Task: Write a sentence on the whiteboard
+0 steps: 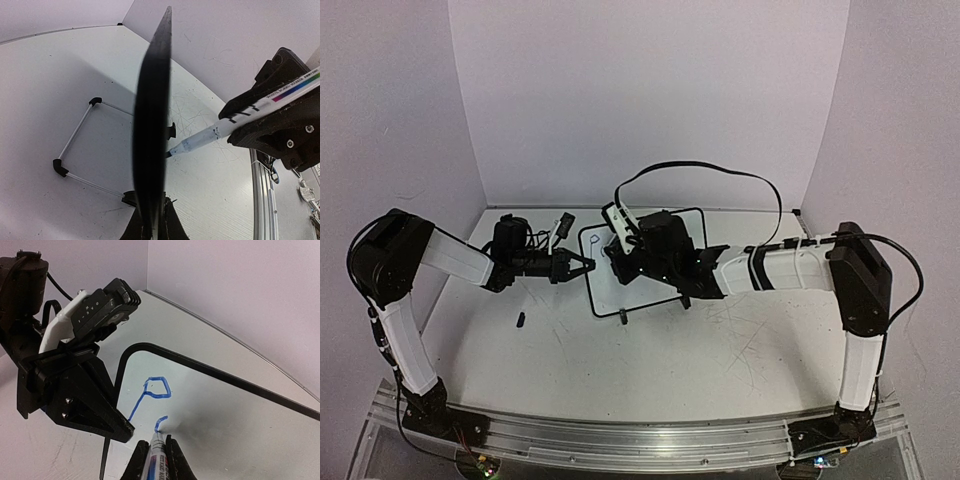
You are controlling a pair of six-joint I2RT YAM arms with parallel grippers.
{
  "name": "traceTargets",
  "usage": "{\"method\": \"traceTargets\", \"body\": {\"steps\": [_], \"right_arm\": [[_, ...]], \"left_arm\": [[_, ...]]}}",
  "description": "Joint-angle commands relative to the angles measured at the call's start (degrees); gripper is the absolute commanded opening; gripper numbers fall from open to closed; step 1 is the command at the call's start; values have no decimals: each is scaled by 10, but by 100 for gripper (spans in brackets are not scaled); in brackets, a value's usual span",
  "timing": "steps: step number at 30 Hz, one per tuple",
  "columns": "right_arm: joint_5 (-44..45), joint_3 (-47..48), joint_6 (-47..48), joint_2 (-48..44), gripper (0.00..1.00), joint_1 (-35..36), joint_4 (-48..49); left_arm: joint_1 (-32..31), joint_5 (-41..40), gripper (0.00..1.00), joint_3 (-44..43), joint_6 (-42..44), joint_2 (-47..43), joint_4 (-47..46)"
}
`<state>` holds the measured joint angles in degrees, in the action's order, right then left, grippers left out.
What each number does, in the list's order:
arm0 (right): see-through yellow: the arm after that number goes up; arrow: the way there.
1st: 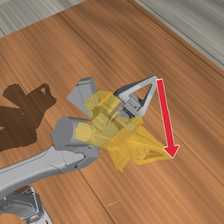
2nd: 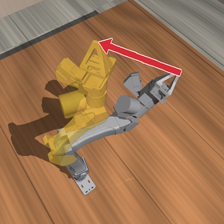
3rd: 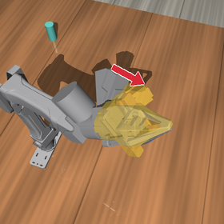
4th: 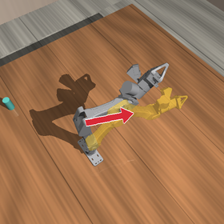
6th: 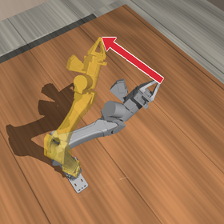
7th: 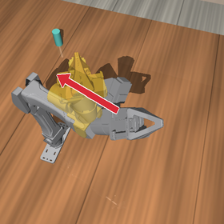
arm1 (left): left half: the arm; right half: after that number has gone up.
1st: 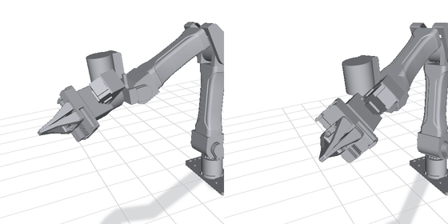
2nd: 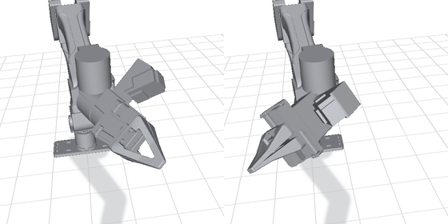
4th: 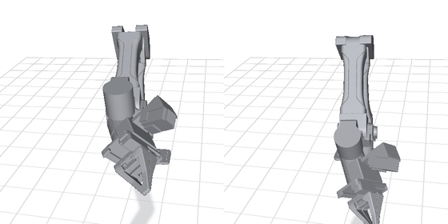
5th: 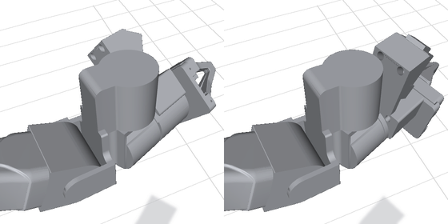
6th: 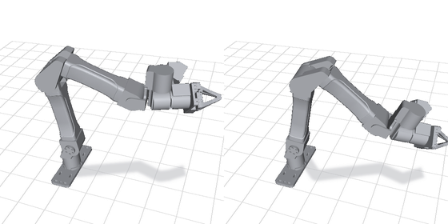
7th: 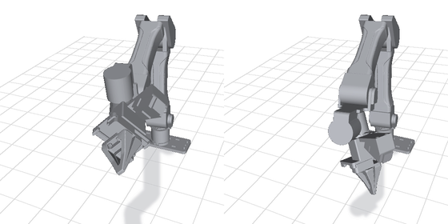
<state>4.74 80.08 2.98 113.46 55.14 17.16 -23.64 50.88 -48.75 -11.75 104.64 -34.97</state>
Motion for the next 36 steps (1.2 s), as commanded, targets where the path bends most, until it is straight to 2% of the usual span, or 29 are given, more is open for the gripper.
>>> {"method": "traceTargets", "body": {"steps": [1,15,36], "right_arm": [[30,-14,6,-23,0,-2,0],[71,-22,2,-38,0,-9,16],[54,21,3,-17,0,-12,34]], "left_arm": [[4,-45,0,-19,22,-16,24],[4,-44,0,-18,22,-15,25],[4,-42,0,-17,23,-13,25]]}}
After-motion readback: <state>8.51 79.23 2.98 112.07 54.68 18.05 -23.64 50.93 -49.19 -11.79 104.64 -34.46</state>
